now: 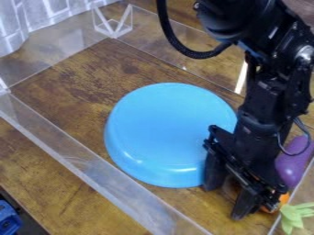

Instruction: Move the carrot to the left side

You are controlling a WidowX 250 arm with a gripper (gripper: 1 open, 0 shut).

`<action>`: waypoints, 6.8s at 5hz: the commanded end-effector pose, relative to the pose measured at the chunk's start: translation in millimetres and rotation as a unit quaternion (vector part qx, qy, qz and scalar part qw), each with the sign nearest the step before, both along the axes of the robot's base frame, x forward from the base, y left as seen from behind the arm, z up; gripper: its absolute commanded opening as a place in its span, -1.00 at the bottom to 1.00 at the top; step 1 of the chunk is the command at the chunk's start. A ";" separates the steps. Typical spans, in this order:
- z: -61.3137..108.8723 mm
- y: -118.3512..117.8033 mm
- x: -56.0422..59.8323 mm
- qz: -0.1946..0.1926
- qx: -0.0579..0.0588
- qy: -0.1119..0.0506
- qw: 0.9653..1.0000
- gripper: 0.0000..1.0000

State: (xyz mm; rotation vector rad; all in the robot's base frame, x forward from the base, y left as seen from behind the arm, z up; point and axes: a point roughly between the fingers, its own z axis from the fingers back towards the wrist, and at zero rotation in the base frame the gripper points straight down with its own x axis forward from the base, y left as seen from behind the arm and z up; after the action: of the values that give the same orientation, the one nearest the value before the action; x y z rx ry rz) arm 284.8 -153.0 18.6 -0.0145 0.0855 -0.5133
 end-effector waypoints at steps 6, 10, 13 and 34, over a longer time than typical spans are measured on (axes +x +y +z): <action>6.9 19.7 18.6 -0.093 -0.018 -0.020 0.995 -1.00; 1.6 -4.6 44.3 -0.129 -0.022 -0.014 0.991 -1.00; -0.4 2.9 37.0 -0.126 -0.022 -0.008 0.992 -1.00; 10.3 27.0 -18.4 -0.328 -0.039 0.007 0.944 -1.00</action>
State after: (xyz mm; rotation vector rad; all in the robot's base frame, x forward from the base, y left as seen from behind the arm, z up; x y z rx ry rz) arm 264.1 -123.9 19.8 -0.0725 0.1167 -1.1781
